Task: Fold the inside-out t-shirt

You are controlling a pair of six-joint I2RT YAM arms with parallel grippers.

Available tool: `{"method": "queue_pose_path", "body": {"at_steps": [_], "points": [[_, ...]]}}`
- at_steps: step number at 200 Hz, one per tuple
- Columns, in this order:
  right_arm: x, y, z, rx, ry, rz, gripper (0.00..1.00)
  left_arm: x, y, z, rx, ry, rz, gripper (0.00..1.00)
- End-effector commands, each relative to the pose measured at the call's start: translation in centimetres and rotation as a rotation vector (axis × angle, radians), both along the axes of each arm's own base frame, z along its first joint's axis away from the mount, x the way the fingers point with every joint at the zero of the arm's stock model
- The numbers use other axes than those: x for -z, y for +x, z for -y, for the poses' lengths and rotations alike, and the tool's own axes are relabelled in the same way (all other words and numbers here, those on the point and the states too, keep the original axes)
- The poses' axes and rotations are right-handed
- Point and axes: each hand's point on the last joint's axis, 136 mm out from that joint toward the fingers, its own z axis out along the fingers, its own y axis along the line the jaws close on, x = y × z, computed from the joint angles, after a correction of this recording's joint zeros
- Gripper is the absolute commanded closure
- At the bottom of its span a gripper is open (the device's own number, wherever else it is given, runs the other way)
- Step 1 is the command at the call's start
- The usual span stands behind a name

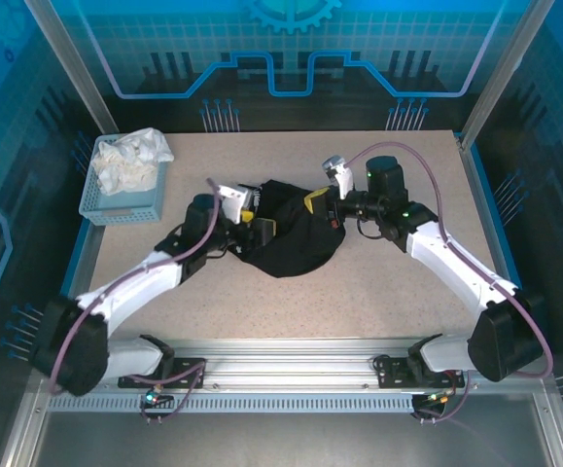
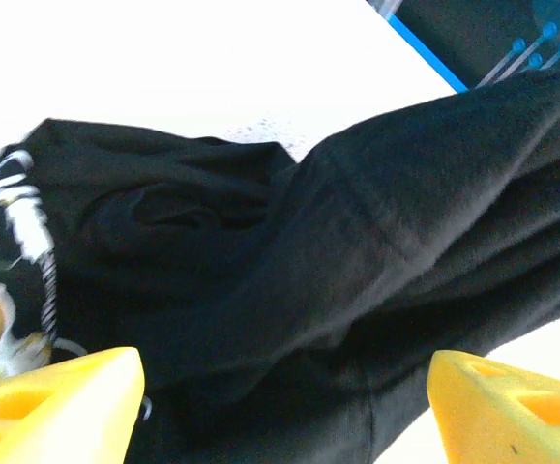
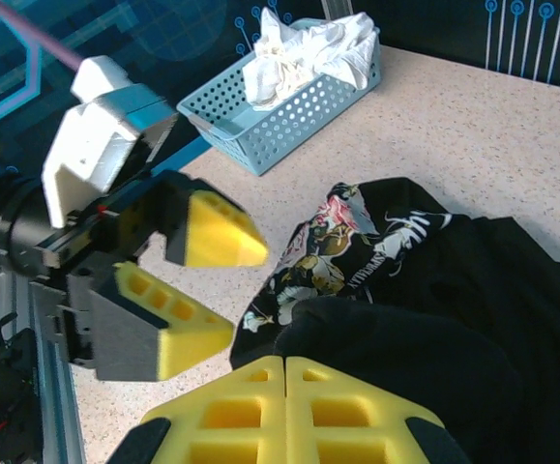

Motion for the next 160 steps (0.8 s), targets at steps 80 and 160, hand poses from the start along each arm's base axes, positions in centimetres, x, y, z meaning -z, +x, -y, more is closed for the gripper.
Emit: {"method": "queue_pose_path", "body": {"at_steps": [80,160], "points": [[-0.9,0.4,2.4,0.048,-0.035,0.024,1.0,0.0,2.9,6.8,0.333,-0.027,-0.045,0.86],[-10.3,7.1,4.5,0.296,-0.111,0.216,1.0,-22.6,-3.3,2.5,0.198,-0.289,0.306,1.0]]}}
